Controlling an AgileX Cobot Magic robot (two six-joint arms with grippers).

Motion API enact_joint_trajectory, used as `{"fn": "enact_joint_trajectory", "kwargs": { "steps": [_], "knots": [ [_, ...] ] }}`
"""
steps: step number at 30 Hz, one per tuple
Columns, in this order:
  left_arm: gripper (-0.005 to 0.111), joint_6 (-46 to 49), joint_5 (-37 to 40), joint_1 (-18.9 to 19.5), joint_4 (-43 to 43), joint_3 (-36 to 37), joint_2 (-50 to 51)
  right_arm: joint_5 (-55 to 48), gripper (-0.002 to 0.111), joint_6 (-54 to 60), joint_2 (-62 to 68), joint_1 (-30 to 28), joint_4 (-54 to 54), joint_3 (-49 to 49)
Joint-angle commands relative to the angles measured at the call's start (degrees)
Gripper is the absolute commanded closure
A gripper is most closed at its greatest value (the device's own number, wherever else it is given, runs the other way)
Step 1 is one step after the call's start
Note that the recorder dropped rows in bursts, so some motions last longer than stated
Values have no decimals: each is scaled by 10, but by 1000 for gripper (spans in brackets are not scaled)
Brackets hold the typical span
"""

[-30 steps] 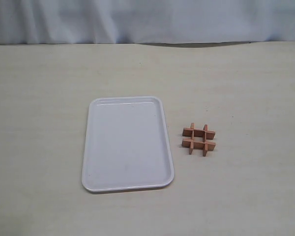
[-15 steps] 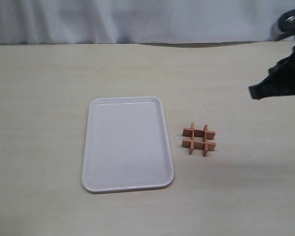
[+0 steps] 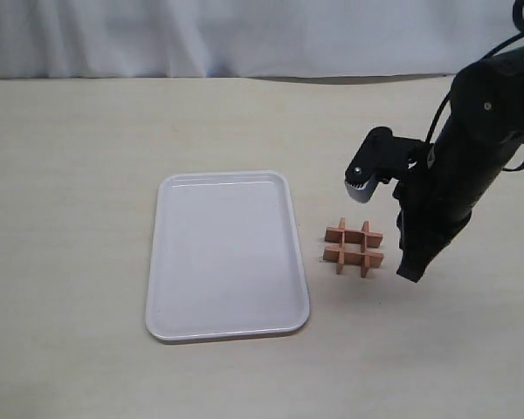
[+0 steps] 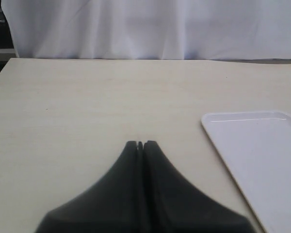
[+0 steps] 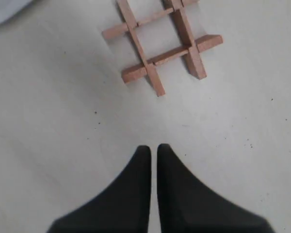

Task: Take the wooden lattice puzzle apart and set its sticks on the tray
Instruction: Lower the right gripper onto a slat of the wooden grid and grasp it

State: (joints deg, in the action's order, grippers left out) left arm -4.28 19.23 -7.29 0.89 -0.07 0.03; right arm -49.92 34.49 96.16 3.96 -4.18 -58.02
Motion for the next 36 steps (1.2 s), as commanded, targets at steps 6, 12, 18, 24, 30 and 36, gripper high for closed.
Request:
{"fn": "enact_joint_trajectory", "kwargs": {
  "steps": [6, 12, 18, 24, 30, 36],
  "knots": [
    [107, 1, -7, -2, 0, 1, 0, 38, 73, 99, 90, -8, -8, -5],
    [107, 1, -7, -2, 0, 1, 0, 67, 72, 157, 104, -8, -6, -5],
    [107, 1, -7, -2, 0, 1, 0, 97, 72, 165, 104, -8, -6, -5],
    [107, 1, -7, -2, 0, 1, 0, 108, 73, 192, 104, -8, 24, -5],
    [107, 1, -7, -2, 0, 1, 0, 108, 73, 229, 104, -8, 52, -5],
    [107, 1, -6, -2, 0, 1, 0, 111, 73, 229, 110, -8, 53, -5]
  ]
}}
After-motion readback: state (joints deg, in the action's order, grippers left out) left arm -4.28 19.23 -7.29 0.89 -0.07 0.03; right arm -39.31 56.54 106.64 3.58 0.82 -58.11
